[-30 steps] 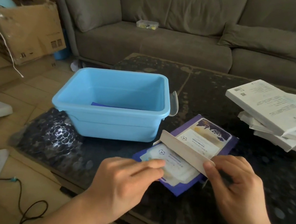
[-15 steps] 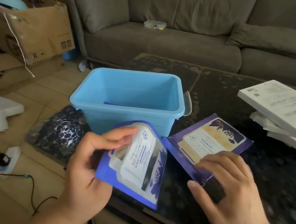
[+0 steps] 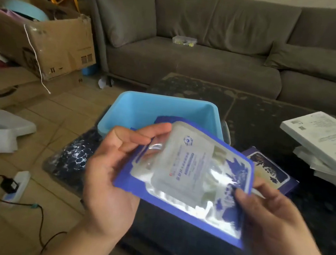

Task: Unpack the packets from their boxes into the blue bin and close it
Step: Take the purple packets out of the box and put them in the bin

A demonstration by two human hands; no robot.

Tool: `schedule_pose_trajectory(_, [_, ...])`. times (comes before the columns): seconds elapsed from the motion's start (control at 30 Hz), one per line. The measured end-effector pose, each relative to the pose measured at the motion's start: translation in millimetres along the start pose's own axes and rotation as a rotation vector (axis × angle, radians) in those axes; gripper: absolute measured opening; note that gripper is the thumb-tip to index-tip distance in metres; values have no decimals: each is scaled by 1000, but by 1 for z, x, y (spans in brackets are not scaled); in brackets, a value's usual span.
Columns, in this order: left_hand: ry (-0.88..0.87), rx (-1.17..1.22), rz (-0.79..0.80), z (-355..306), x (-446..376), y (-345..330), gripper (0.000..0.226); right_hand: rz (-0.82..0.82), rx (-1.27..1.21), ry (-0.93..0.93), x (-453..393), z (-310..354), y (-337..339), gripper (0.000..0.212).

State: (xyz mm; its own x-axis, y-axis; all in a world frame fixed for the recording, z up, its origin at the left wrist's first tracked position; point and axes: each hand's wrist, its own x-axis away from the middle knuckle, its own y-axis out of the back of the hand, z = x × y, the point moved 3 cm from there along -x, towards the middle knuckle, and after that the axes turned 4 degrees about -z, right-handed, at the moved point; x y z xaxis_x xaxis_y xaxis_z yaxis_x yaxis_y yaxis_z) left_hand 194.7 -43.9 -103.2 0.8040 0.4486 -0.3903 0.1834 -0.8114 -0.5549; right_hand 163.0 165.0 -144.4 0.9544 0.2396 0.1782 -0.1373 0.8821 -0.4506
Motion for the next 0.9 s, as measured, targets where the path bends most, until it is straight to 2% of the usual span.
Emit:
schedule_pose_trajectory(0.07, [13, -28, 10, -1, -11, 4, 32, -66, 92, 46, -1, 19, 2, 57])
schedule_pose_trajectory(0.13, [-54, -328, -36, -2, -25, 6, 22, -100, 208, 70, -6, 35, 0, 32])
schedule_pose_trajectory(0.2, [-120, -570, 27, -3, -35, 3, 15, -100, 382, 94, -16, 47, -6, 28])
schedule_pose_trajectory(0.27, [-113, -726, 65, -1, -47, 4, 24, -105, 489, 120, -29, 60, -18, 28])
schedule_pose_trajectory(0.33, [-155, -888, 32, -2, -63, 14, 31, -109, 548, 137, -48, 77, -32, 23])
schedule_pose_trajectory(0.4, [-179, -1011, -75, -4, -79, 29, 19, -111, 623, 131, -74, 92, -45, 20])
schedule_pose_trajectory(0.5, [-92, -1006, -280, -7, -99, 50, 10, -109, 782, 86, -118, 99, -70, 16])
schedule_pose_trajectory(0.57, [-13, -987, -331, -9, -106, 56, 13, -92, 911, 33, -140, 93, -86, 11])
schedule_pose_trajectory(0.73, [74, -1012, -322, -6, -112, 61, 13, -30, 1025, -118, -165, 59, -110, 6])
schedule_pose_trajectory(0.9, [80, -999, -308, -7, -114, 64, 14, -38, 1061, -166, -173, 34, -114, 8])
